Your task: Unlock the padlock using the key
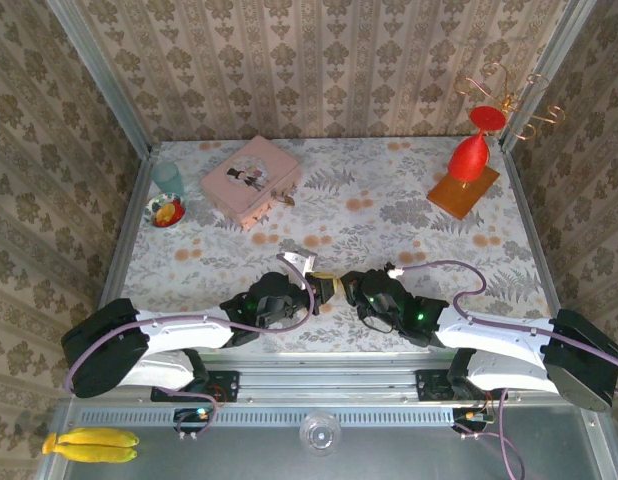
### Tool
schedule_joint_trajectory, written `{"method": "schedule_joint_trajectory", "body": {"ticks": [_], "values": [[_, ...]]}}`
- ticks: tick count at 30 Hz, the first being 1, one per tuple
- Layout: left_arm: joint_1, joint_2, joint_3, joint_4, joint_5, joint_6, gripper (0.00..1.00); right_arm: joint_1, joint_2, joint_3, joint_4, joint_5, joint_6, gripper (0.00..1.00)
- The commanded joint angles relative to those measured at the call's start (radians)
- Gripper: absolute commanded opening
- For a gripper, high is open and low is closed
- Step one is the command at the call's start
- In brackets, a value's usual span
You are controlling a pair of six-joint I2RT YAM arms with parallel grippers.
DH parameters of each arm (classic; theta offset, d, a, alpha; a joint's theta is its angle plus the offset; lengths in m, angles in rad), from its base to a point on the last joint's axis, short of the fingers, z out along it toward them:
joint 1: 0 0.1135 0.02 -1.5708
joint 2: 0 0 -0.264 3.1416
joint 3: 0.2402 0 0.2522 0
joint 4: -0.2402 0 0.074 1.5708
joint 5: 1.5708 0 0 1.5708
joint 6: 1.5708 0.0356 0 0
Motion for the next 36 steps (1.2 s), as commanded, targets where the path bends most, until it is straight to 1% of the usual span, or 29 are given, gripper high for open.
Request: {"method": "schedule_joint_trajectory", "body": {"ticks": [1, 5, 8, 10, 13, 15, 25, 32, 36], "values": [[0.003, 0.013, 0.026, -0.012, 0.015, -0.004, 0.24, 0.006, -0.021, -0.005, -0.014, 0.056, 0.019, 0.0], [0.007, 0.003, 0.008, -0.023, 0.023, -0.002, 0.27, 0.006, -0.033, -0.005, -0.025, 0.068, 0.02, 0.0], [0.039, -0.022, -0.01, 0.005, 0.103, -0.019, 0.32, 0.006, -0.04, -0.001, -0.034, 0.067, 0.016, 0.0], [0.053, -0.04, -0.017, -0.003, 0.126, -0.017, 0.33, 0.006, -0.04, 0.007, -0.038, 0.062, 0.012, 0.0], [0.057, -0.061, -0.016, -0.053, 0.122, 0.003, 0.33, 0.006, -0.037, 0.01, -0.038, 0.064, 0.013, 0.0], [0.056, -0.07, -0.02, -0.07, 0.115, 0.005, 0.35, 0.006, -0.036, 0.012, -0.037, 0.063, 0.013, 0.0], [0.053, -0.049, -0.019, -0.068, 0.115, -0.001, 0.38, 0.006, -0.025, 0.019, -0.034, 0.066, 0.017, 0.0], [0.034, -0.034, -0.002, -0.099, 0.111, 0.023, 0.38, 0.006, -0.019, 0.02, -0.032, 0.068, 0.023, 0.0], [0.026, -0.016, 0.004, -0.117, 0.104, 0.034, 0.35, 0.007, -0.018, 0.019, -0.029, 0.066, 0.024, 0.0]]}}
